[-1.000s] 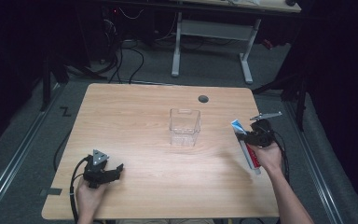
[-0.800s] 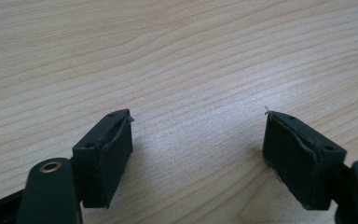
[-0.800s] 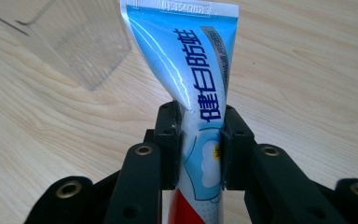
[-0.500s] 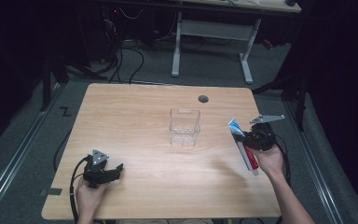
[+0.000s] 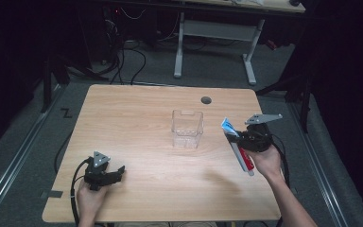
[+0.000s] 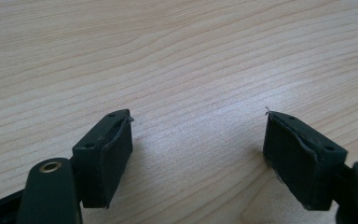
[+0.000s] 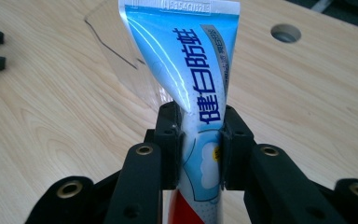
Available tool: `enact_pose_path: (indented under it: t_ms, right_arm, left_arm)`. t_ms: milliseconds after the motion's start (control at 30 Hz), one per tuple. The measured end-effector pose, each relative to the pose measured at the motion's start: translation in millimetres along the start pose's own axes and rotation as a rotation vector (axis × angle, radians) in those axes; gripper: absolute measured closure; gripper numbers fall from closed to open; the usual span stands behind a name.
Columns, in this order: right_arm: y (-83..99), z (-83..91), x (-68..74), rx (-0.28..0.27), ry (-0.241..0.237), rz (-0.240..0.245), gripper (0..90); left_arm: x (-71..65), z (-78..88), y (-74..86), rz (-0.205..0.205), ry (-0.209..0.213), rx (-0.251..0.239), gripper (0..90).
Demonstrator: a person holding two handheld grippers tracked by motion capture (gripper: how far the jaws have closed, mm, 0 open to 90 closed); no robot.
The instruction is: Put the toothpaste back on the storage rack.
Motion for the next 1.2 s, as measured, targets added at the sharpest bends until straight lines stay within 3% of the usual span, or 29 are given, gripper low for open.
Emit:
enact_pose_path:
  t_ms: [233,400,567,933,1200]
  right_arm:
    - [-16.2,-0.6,14.0,-0.025,-0.02,0.036,73.2]
    - [-29.0,-1.4,19.1,-0.025,0.003,0.045,73.2]
    - [-44.1,2.2,30.1,-0.077,-0.022,0.05,73.2]
    - [-67.4,4.0,33.2,-0.131,-0.035,0.038,73.0]
    - [-78.5,-8.9,28.2,-0.149,-0.044,-0.002,72.9]
  left_arm:
    - [0.5,0.2,-0.1,0.003,0.005,-0.001,24.2]
    - [0.6,0.1,-0.1,0.005,0.004,-0.002,24.2]
    - [-0.5,-0.9,-0.2,-0.007,-0.002,0.003,22.7]
    - [0.2,-0.8,-0.3,0.001,-0.004,0.0,23.1]
    - [0.3,-0.8,-0.3,0.002,-0.003,-0.001,23.1]
Point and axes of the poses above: each handheld gripper's, and its own axes: z roughly backward along the jaws, y roughly out of its underside, x roughly to its left, the point moved 4 cm from there along -z, roughly forward along the jaws, and after that the axes turned 9 degrees about y, right-handed, at the moved point
